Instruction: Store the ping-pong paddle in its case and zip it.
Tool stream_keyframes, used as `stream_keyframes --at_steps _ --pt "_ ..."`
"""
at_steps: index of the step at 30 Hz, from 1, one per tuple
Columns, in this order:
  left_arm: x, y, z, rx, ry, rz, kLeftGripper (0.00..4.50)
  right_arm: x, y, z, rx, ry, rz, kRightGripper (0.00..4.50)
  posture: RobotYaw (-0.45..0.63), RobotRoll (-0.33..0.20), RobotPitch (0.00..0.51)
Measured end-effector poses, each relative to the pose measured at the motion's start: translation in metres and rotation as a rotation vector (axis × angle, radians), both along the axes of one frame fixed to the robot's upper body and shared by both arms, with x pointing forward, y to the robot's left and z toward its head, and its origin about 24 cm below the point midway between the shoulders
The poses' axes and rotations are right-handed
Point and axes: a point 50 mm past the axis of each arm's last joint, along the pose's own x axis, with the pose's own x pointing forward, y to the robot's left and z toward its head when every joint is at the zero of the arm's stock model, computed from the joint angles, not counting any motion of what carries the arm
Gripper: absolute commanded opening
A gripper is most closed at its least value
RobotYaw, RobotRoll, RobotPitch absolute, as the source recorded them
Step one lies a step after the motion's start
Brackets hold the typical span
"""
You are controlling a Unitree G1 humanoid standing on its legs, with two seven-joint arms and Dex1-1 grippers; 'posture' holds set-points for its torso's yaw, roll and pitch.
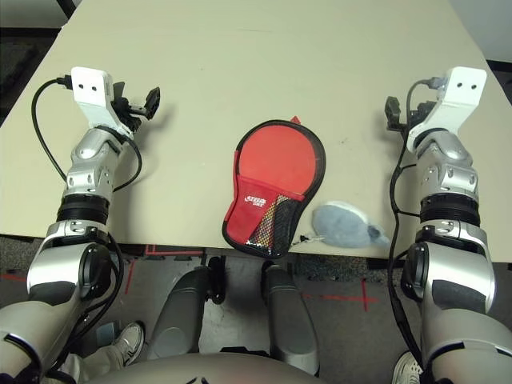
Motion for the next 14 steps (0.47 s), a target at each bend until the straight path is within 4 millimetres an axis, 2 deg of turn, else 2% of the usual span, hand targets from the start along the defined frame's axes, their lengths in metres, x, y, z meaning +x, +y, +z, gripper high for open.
stream_keyframes --at_steps 6,10,14 --pt "-0.007 0.014 -0.006 -0.010 -0.025 0.109 4.50 -0.002 -0.005 -0.013 -0.014 0.046 -0.021 4.47 -0.03 0.000 0.280" --pt "-0.017 0.025 -0.022 -0.021 0.002 0.192 4.50 -0.002 -0.006 -0.015 -0.029 0.053 -0.019 4.47 -0.03 0.000 0.274" --pt "-0.023 0.032 -0.024 -0.034 -0.008 0.253 4.50 -0.002 -0.005 -0.016 -0.034 0.054 -0.012 4.47 -0.05 0.000 0.273"
